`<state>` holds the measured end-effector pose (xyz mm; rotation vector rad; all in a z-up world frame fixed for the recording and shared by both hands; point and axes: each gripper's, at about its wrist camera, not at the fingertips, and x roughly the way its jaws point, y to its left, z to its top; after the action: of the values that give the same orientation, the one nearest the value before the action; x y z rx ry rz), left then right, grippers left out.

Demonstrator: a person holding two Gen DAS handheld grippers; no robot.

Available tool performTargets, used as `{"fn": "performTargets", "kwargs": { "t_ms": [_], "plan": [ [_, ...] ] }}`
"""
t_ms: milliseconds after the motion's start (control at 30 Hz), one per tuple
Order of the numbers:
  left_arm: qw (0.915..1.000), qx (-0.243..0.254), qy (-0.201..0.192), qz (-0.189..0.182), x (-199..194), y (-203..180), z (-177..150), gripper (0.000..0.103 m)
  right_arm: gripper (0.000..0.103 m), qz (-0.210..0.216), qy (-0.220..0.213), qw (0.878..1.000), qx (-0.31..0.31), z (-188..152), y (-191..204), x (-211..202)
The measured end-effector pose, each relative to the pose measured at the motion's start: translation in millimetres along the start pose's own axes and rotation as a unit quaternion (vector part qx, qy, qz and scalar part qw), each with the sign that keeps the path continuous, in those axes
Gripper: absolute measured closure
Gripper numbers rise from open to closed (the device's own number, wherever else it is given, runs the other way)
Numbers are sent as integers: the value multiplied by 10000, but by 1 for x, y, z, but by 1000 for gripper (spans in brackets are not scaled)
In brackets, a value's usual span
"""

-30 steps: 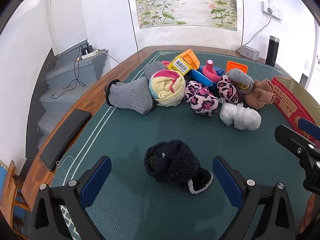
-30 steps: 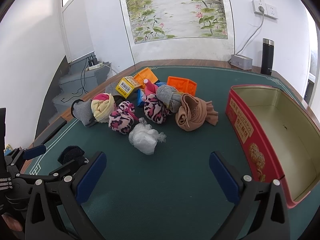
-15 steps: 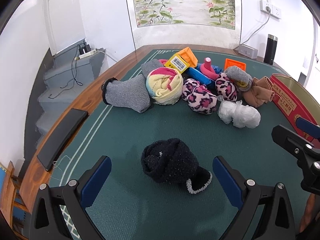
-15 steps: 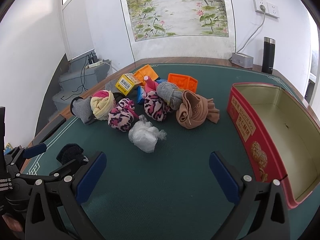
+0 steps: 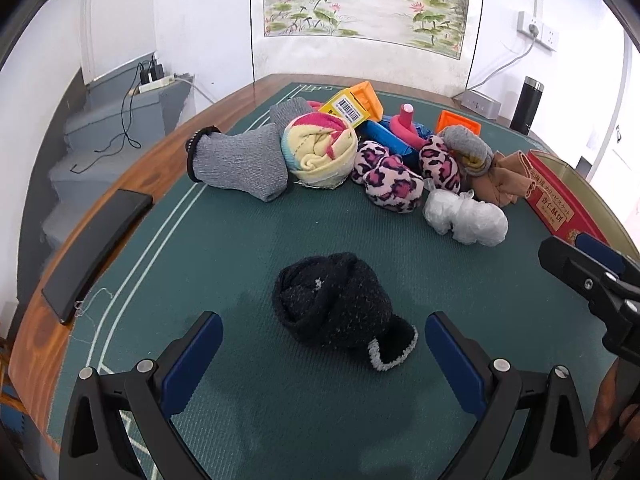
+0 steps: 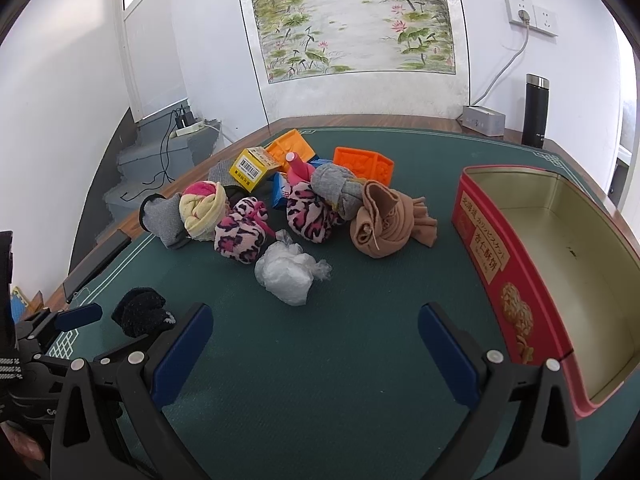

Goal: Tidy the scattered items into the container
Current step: 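Lower the left gripper onto the black knit hat and close it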

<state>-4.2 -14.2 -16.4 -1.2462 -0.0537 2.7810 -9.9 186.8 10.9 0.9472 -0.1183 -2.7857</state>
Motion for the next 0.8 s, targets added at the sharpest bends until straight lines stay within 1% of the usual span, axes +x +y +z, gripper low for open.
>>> {"fn": "performTargets", "kwargs": {
  "t_ms": [100, 333, 433, 533, 800],
  "plan": [
    [9999, -105, 48, -82, 5, 2, 4, 1, 0, -2, -43, 10000, 13, 0, -1, -2],
    [9995, -248, 175, 75, 22, 5, 8, 1, 0, -1, -88, 10000, 41, 1, -2, -4],
    [9994, -271, 225, 27, 26, 7, 8, 1, 0, 74, -103, 9999, 26, 2, -2, -4],
    [9993, -281, 256, 70, 28, 8, 8, 1, 0, 63, -170, 9998, -29, 1, 0, -6],
    [9990, -315, 309, 91, 31, 9, 7, 1, 0, 150, -66, 9999, 21, 0, -1, -2]
  ]
}}
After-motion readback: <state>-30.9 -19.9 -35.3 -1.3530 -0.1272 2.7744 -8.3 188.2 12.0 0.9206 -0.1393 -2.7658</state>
